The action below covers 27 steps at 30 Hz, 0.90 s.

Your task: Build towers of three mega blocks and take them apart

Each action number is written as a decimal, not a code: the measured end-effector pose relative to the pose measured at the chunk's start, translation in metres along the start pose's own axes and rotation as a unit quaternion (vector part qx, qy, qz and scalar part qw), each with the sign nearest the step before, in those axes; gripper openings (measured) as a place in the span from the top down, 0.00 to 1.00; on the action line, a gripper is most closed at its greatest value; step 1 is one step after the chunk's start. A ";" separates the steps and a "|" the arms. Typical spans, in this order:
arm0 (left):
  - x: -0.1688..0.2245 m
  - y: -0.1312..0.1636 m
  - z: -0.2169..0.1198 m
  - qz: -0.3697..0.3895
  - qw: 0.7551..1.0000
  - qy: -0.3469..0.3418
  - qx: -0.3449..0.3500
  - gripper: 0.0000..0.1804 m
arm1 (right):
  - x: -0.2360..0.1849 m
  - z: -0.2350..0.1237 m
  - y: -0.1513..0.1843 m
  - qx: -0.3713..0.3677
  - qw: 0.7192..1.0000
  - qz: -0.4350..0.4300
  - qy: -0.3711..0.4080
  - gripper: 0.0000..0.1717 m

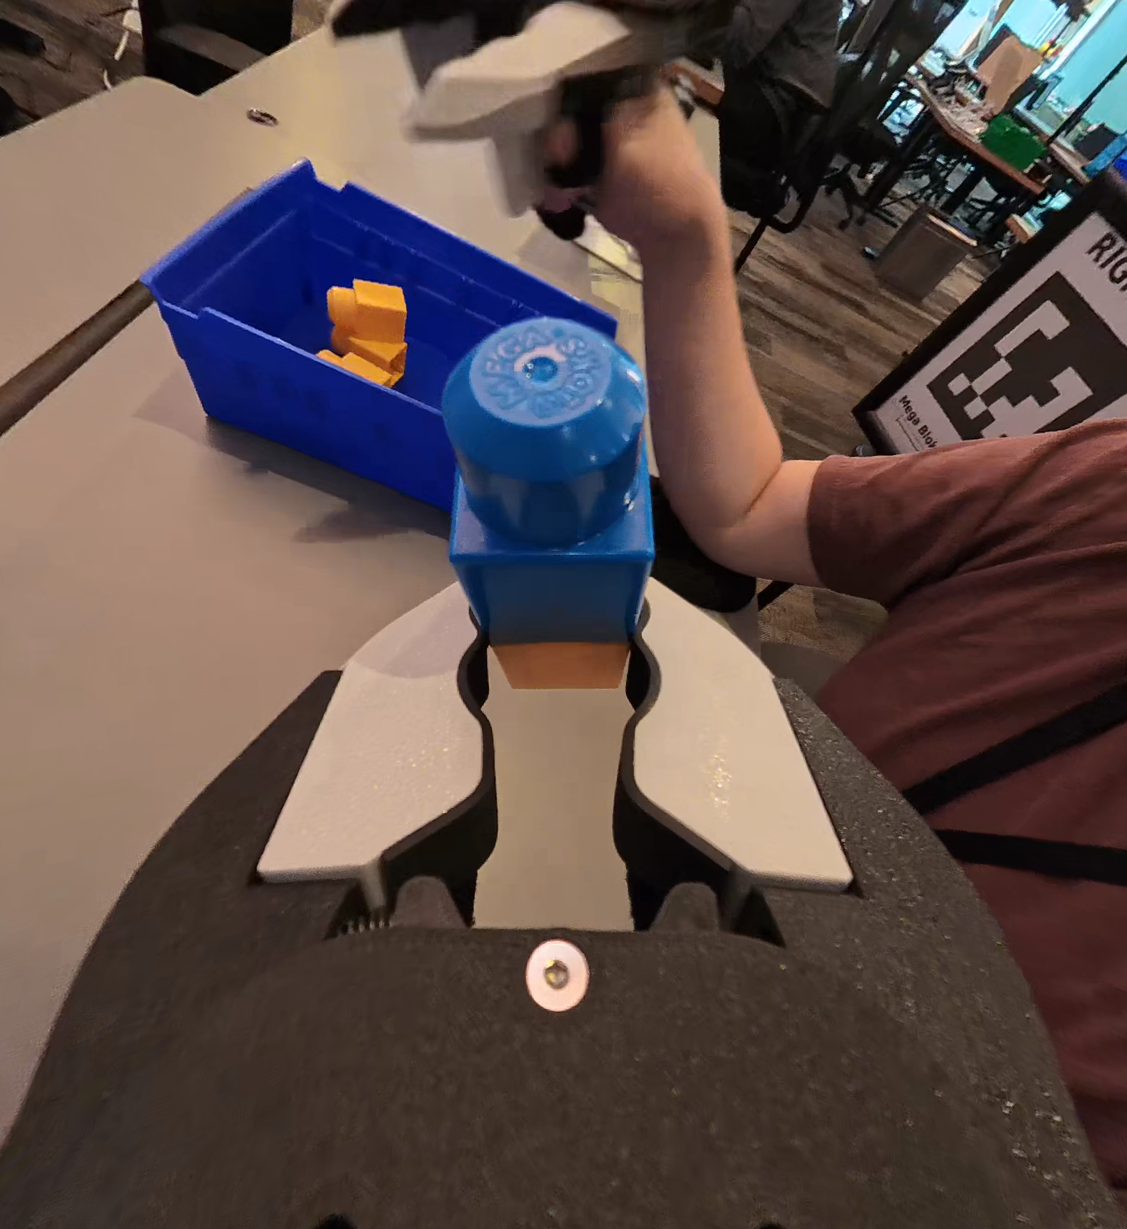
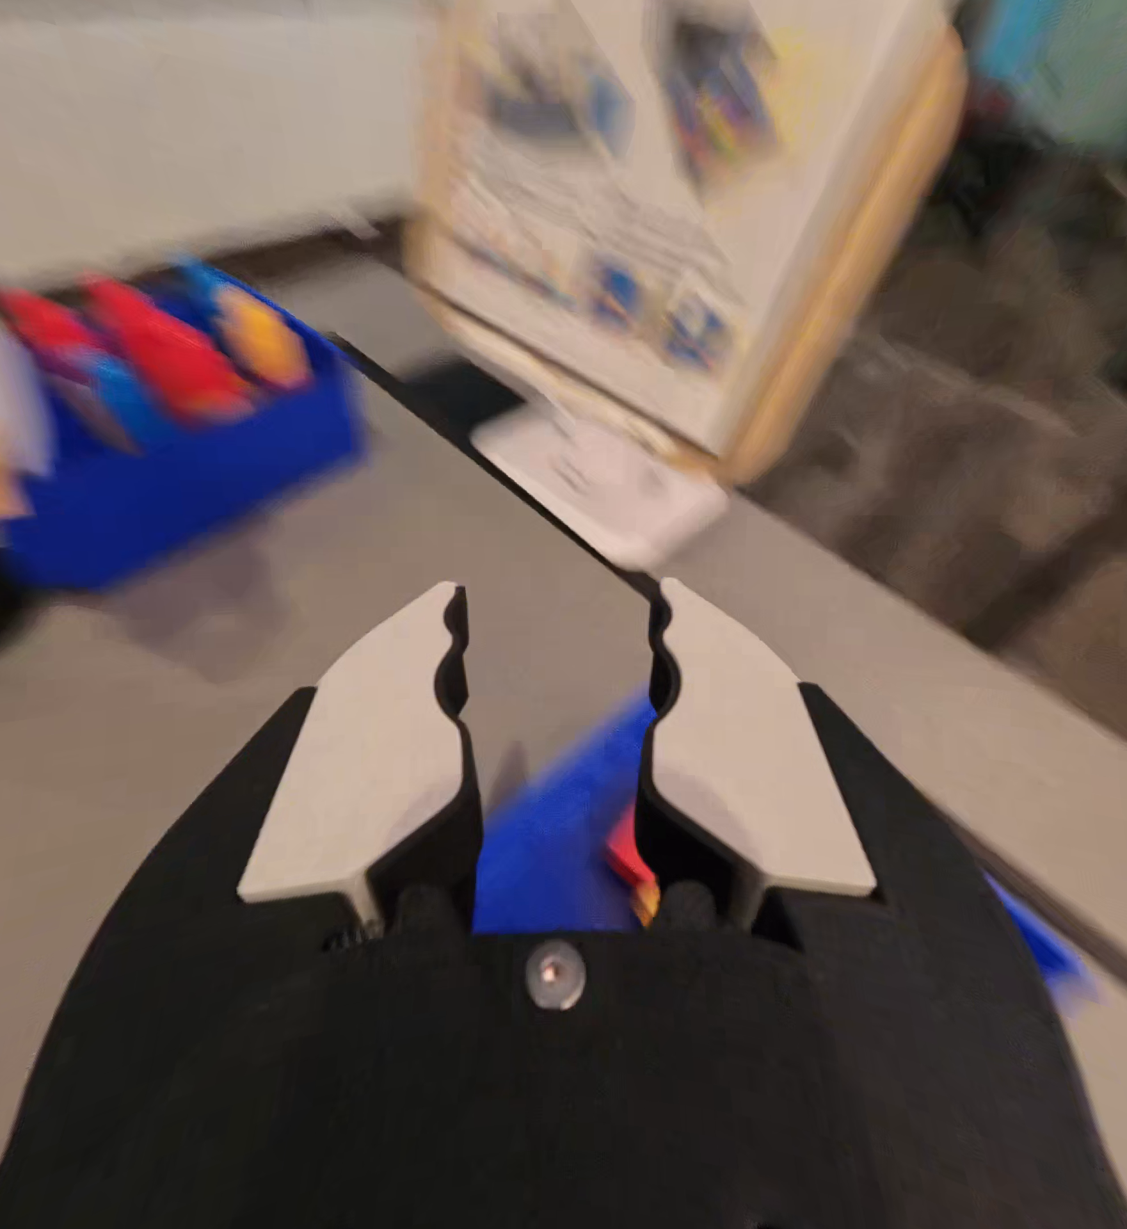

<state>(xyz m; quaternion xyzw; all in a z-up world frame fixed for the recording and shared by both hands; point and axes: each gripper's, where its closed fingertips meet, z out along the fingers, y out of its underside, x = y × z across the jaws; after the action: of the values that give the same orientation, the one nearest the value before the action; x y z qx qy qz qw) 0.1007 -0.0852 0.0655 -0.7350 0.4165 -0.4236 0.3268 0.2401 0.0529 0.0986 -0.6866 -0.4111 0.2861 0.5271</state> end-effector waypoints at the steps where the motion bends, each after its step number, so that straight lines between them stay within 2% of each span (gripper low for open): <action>1: -0.002 0.001 0.002 0.000 1.000 -0.004 -0.003 0.79 | -0.038 0.000 -0.024 0.052 0.996 -0.003 -0.071 0.68; 4: -0.003 0.005 0.009 -0.003 1.000 -0.003 -0.018 0.79 | -0.127 0.007 -0.057 0.119 0.967 0.000 -0.226 0.67; 6: -0.003 0.009 0.013 0.000 1.000 -0.003 -0.029 0.79 | -0.158 0.026 -0.055 0.109 0.960 0.006 -0.259 0.65; 10: 0.000 0.014 0.019 0.008 0.999 -0.002 -0.048 0.79 | -0.186 0.062 -0.028 0.038 0.955 0.029 -0.293 0.58; 11: 0.001 0.015 0.020 0.010 0.999 0.000 -0.052 0.79 | -0.190 0.065 -0.024 0.031 0.951 0.039 -0.307 0.59; 13: 0.007 0.018 0.022 0.019 0.998 0.014 -0.061 0.79 | -0.195 0.066 -0.022 0.029 0.941 0.050 -0.333 0.75; 14: 0.009 0.017 0.023 0.026 0.998 0.017 -0.061 0.79 | -0.195 0.064 -0.025 0.039 0.938 0.054 -0.342 0.78; 17: 0.006 0.005 0.023 0.047 0.999 -0.002 -0.024 0.77 | -0.184 0.060 -0.036 0.078 0.938 0.074 -0.329 0.79; 20: 0.002 -0.004 0.028 0.038 0.999 -0.007 0.004 0.69 | -0.175 0.054 -0.046 0.111 0.935 0.093 -0.325 0.79; 22: -0.002 -0.010 0.033 0.037 0.999 -0.009 0.027 0.72 | -0.171 0.055 -0.047 0.117 0.935 0.101 -0.320 0.79; 23: 0.000 -0.013 0.035 0.035 0.999 0.001 0.038 0.78 | -0.168 0.056 -0.047 0.121 0.936 0.102 -0.315 0.79; 27: -0.004 -0.022 0.040 0.031 0.997 0.003 0.069 0.78 | -0.159 0.054 -0.049 0.129 0.934 0.111 -0.315 0.79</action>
<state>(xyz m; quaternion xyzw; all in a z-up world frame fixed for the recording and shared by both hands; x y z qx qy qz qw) 0.1423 -0.0673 0.0655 -0.6962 0.4097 -0.4436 0.3882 0.1035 -0.0534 0.1236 -0.5286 -0.4374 0.5947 0.4191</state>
